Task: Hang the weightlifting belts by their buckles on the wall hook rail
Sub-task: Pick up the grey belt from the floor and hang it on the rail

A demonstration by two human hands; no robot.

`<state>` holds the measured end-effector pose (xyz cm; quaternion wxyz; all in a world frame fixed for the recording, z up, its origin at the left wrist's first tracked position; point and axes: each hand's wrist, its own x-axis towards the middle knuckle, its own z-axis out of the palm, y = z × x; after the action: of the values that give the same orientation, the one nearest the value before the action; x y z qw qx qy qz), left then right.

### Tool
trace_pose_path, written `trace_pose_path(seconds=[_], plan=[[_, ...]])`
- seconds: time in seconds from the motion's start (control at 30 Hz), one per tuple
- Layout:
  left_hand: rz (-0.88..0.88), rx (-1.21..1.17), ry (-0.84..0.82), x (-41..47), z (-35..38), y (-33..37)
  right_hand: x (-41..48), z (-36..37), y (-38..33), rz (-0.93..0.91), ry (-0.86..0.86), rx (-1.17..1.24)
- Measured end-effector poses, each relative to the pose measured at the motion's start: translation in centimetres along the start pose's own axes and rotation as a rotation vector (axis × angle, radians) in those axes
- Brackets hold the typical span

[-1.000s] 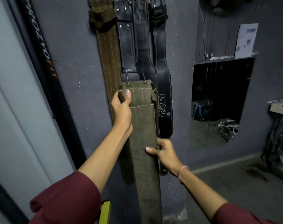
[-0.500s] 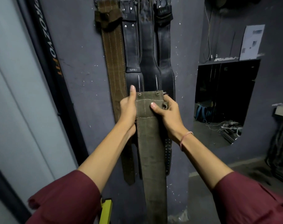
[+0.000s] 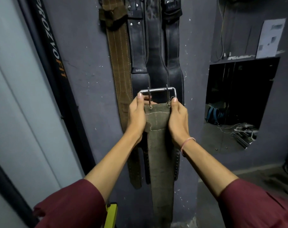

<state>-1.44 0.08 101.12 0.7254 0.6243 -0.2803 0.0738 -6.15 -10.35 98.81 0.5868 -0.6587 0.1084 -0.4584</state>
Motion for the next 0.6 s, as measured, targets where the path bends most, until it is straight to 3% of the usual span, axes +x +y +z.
trace_pose_path(seconds=[0.17, 0.37, 0.6], plan=[[0.063, 0.017, 0.136, 1.1, 0.5, -1.1, 2.3, 2.1, -0.8, -0.036, 0.071, 0.005], [0.198, 0.123, 0.342, 6.1, 1.0, 0.2, 7.4, 4.1, -2.5, -0.160, -0.048, 0.018], [0.389, 0.237, 0.548, 13.5, -0.5, 1.5, 13.6, 9.5, -4.7, -0.233, -0.070, 0.114]])
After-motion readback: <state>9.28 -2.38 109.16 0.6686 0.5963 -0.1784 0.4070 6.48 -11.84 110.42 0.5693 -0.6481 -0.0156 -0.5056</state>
